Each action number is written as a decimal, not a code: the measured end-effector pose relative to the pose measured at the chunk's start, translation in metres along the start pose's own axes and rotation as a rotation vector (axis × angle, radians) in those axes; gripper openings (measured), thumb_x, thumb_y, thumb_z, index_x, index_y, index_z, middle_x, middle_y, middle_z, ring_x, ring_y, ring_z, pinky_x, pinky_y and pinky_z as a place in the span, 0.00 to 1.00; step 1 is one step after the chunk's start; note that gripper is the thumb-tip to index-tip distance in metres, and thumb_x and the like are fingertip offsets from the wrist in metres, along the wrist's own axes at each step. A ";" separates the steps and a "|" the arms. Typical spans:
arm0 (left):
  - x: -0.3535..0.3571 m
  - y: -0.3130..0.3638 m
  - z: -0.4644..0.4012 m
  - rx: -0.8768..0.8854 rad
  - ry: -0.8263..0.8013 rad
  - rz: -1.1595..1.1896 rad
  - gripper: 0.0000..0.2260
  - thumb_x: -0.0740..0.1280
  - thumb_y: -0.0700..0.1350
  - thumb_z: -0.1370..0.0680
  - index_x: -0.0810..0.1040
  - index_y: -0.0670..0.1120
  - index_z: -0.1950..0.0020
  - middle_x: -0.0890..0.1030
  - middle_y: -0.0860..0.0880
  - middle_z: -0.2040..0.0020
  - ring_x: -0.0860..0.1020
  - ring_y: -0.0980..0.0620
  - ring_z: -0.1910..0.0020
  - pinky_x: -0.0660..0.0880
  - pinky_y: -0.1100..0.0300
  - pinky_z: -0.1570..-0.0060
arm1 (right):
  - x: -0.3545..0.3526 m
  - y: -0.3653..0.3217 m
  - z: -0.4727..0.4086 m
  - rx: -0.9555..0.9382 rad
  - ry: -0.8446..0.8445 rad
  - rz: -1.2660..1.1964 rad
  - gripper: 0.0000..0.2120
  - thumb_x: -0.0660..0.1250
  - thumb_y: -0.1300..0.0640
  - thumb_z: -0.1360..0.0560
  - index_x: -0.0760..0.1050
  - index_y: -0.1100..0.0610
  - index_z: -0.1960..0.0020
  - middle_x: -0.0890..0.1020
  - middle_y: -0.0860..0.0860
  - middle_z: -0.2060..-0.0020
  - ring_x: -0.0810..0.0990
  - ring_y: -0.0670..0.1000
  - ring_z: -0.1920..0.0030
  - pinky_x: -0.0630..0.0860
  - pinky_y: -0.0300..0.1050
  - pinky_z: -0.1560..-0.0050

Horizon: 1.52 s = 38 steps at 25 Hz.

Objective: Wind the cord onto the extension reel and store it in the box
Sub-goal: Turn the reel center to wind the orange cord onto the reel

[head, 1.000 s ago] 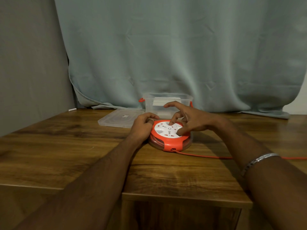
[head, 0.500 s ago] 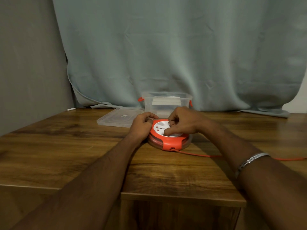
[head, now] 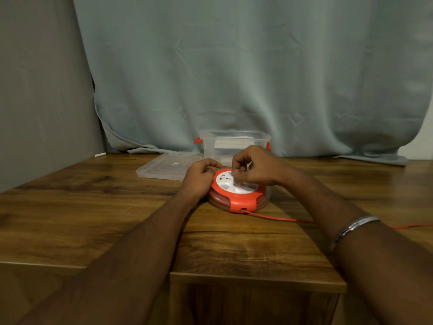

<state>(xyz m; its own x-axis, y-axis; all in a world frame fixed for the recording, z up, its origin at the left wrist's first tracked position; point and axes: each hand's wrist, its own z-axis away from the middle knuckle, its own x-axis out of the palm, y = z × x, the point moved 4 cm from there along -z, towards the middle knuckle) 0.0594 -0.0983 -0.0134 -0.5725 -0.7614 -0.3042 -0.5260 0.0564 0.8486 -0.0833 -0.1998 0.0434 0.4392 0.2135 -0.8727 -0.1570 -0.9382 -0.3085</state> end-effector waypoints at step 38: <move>-0.001 0.005 0.006 -0.040 -0.004 -0.013 0.14 0.58 0.38 0.18 0.77 0.48 0.36 0.84 0.42 0.52 0.81 0.47 0.61 0.79 0.55 0.65 | 0.001 -0.001 0.001 -0.009 -0.041 -0.041 0.04 0.75 0.56 0.33 0.83 0.52 0.58 0.83 0.49 0.67 0.77 0.42 0.69 0.77 0.50 0.63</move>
<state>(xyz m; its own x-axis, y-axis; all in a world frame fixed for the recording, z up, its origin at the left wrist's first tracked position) 0.0536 -0.0929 -0.0112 -0.5678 -0.7596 -0.3172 -0.5080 0.0202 0.8611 -0.0836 -0.1979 0.0424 0.4083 0.2629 -0.8742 -0.1318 -0.9306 -0.3414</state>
